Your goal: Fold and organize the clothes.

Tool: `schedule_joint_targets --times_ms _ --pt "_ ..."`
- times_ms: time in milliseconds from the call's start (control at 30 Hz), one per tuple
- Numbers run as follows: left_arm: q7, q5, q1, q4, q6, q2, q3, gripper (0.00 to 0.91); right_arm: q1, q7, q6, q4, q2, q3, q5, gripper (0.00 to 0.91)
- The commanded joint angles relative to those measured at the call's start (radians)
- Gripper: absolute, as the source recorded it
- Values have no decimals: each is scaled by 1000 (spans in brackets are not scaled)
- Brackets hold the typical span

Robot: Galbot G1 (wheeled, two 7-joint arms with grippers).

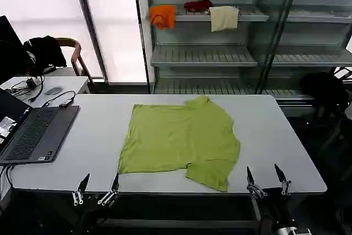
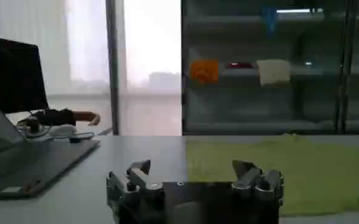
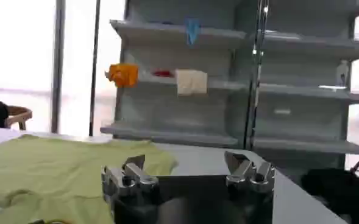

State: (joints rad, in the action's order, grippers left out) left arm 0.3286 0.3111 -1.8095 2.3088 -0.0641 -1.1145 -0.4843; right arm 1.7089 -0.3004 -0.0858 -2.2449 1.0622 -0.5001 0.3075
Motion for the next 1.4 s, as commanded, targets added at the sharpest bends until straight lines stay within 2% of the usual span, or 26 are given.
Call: schedule_joint_targets --times_ms 33,100,133,200,300,500,767,1333,1400 --pt "6 97 29 65 -284 30 -21 907 -17 -32 -207 -57 -15 8 23 907" --pt "2 158 55 75 -377 46 -34 907 -30 -37 -279 -71 -19 20 50 907" --pt "-6 168 74 72 -412 51 -39 907 -45 -37 -363 -83 -18 31 80 907" --pt "-26 168 96 69 -462 58 -44 907 -69 -31 -442 -92 -18 57 115 907" --pt "-67 187 119 75 -509 63 -47 907 -91 -26 -492 -99 -16 105 135 907" --pt "-106 246 167 75 -514 75 -50 907 -112 -29 -494 -98 -11 179 138 907" --pt "-100 313 255 -14 -515 92 -35 907 -146 -35 -494 -61 3 221 139 907" --pt "-121 347 383 -204 -514 84 -15 907 -227 -35 -493 6 23 244 129 907" --pt "-123 346 395 -223 -513 79 -11 877 -233 -36 -493 10 25 246 128 907"
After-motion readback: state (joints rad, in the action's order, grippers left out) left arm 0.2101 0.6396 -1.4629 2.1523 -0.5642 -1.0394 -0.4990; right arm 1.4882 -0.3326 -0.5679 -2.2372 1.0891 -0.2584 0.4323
